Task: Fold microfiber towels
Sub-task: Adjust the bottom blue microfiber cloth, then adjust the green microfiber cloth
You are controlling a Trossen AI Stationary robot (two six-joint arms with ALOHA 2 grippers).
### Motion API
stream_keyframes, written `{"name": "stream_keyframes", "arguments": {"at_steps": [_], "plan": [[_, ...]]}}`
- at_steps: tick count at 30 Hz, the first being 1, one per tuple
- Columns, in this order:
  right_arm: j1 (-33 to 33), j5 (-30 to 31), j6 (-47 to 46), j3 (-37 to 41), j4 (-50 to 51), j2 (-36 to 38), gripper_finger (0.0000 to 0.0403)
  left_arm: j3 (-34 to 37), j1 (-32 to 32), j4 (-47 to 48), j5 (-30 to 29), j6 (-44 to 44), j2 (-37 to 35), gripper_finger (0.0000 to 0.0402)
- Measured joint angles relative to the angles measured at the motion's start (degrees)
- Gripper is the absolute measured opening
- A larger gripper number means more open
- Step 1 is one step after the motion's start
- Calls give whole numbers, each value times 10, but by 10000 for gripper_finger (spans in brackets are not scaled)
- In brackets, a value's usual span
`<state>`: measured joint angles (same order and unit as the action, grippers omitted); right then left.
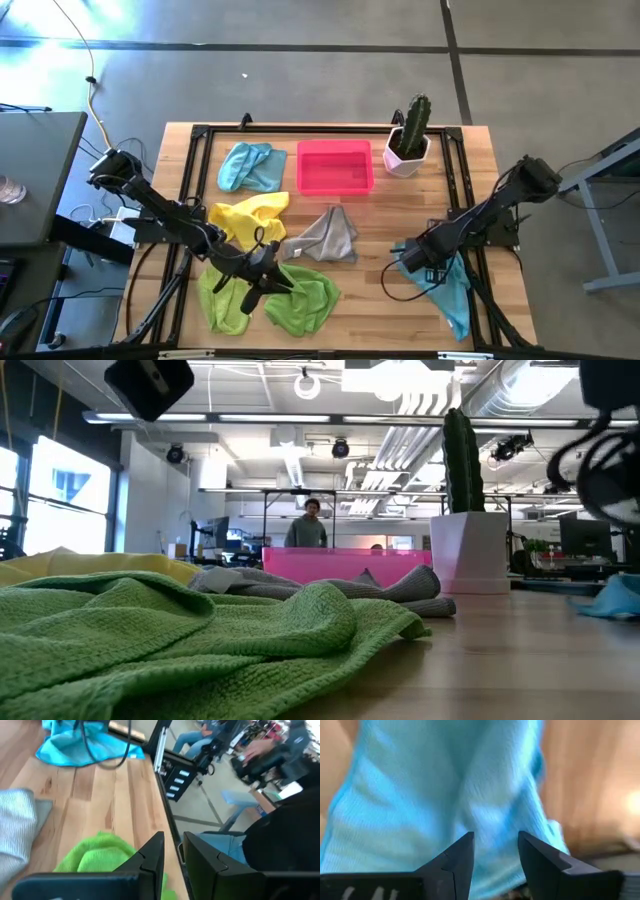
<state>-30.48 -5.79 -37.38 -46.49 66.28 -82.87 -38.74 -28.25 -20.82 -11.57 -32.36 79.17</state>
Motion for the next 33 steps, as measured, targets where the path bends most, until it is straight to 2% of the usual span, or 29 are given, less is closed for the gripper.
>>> {"name": "stream_keyframes", "arguments": {"at_steps": [9,13,18,22,29,33], "plan": [[0,167,60,-121,-32,0,145,-56,0,-4,0,86,142,62],[0,206,83,-141,-73,1,145,-86,0,-4,0,96,204,62],[0,212,111,-145,-144,1,145,-115,0,17,0,95,276,62],[0,206,124,-145,-176,1,145,-138,-5,83,3,87,306,62],[0,204,148,-145,-180,1,145,-169,-18,225,6,46,310,62],[0,204,172,-145,-180,1,145,-173,-34,282,31,14,299,62]]}}
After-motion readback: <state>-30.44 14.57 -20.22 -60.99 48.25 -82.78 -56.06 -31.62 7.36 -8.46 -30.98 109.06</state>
